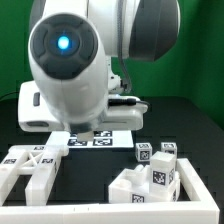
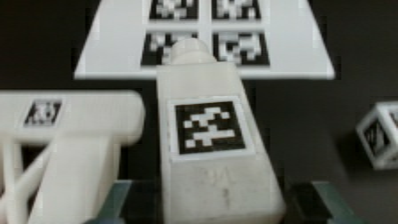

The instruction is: Assemble chair

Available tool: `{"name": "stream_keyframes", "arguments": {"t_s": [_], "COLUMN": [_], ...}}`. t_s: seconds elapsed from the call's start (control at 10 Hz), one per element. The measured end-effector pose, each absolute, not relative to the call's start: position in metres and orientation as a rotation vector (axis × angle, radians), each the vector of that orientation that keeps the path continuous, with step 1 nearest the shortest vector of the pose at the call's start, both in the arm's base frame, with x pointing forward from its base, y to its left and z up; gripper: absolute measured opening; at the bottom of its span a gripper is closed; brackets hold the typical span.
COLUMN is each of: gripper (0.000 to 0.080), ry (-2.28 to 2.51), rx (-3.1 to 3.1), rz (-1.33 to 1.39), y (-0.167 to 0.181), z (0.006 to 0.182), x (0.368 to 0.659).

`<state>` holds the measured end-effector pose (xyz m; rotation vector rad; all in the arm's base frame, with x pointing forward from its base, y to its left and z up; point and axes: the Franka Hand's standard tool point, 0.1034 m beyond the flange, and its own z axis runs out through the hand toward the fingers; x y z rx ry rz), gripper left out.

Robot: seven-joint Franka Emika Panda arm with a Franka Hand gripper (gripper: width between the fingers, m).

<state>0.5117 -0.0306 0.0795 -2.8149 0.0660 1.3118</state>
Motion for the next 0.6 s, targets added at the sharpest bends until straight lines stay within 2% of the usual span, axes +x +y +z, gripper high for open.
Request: {"name": "stream_keyframes", "arguments": {"t_s": [0.3,0.5,0.6], "gripper": [0.0291,0.0291,0.0291], "ry": [0.058,0.064,0.068], "rx": [-2.925,-3.017,-3.034], "rz": [0.981,0.696,0.623], "y": [-0.017,-0.020,-0.020], "z": [0.096,0.095,0.096], "x": [0.545,0.556,0.553]}}
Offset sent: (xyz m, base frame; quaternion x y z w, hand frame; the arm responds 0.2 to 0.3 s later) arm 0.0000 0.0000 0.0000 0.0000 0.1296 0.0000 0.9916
